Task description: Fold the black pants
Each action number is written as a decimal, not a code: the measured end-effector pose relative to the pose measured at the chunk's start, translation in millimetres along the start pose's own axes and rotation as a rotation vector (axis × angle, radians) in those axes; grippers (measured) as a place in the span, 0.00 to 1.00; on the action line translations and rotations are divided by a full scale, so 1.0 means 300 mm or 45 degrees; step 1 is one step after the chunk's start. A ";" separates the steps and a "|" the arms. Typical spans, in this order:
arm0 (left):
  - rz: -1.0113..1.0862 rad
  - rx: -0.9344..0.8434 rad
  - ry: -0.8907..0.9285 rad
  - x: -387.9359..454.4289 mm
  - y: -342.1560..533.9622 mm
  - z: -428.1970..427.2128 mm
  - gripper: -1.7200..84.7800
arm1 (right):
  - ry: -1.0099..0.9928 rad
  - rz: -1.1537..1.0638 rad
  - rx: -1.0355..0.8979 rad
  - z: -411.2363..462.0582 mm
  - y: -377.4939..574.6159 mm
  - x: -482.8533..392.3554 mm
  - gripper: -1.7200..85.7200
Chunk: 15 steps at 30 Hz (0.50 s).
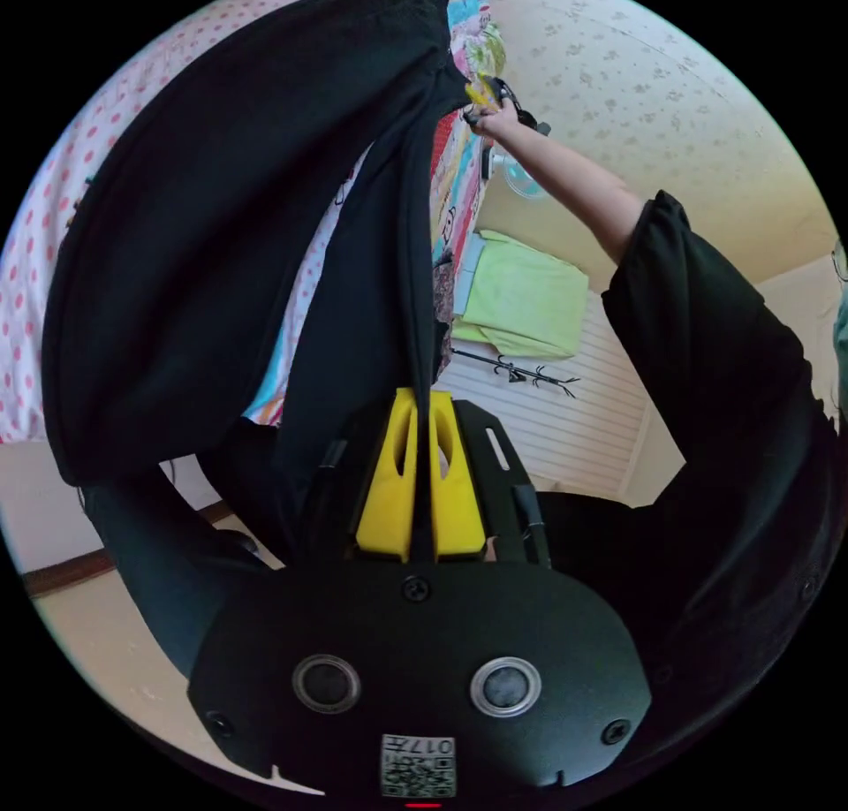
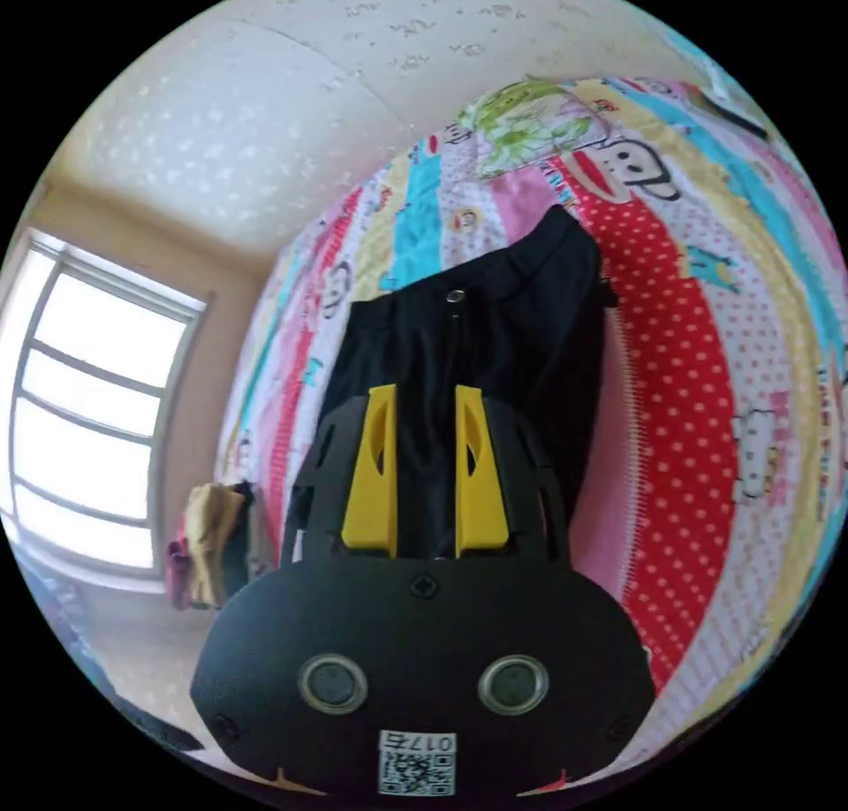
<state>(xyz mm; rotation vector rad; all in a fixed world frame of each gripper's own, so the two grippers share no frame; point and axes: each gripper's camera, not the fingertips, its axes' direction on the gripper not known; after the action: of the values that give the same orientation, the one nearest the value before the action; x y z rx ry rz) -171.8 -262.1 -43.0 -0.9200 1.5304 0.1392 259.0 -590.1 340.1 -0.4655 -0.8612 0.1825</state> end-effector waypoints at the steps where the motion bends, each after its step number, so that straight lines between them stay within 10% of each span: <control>1: 0.007 -0.004 0.028 -0.022 -0.007 0.004 0.01 | 0.103 -0.010 -0.008 0.012 0.009 -0.009 0.16; 6: 0.068 -0.083 0.101 -0.069 -0.046 0.085 0.01 | 0.374 -0.025 -0.190 0.202 0.062 -0.003 0.17; 9: 0.078 -0.080 0.142 -0.097 -0.047 0.115 0.01 | 0.765 0.037 0.135 0.147 0.154 -0.018 0.16; 15: 0.045 -0.094 0.155 -0.168 -0.050 0.198 0.01 | 0.517 0.024 -0.174 0.310 0.180 0.098 0.18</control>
<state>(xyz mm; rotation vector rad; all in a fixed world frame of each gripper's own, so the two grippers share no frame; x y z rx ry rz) -121.3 -214.4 -4.7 -0.9755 1.6641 0.1685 208.4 -502.7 387.0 -0.6138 -0.4722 0.0423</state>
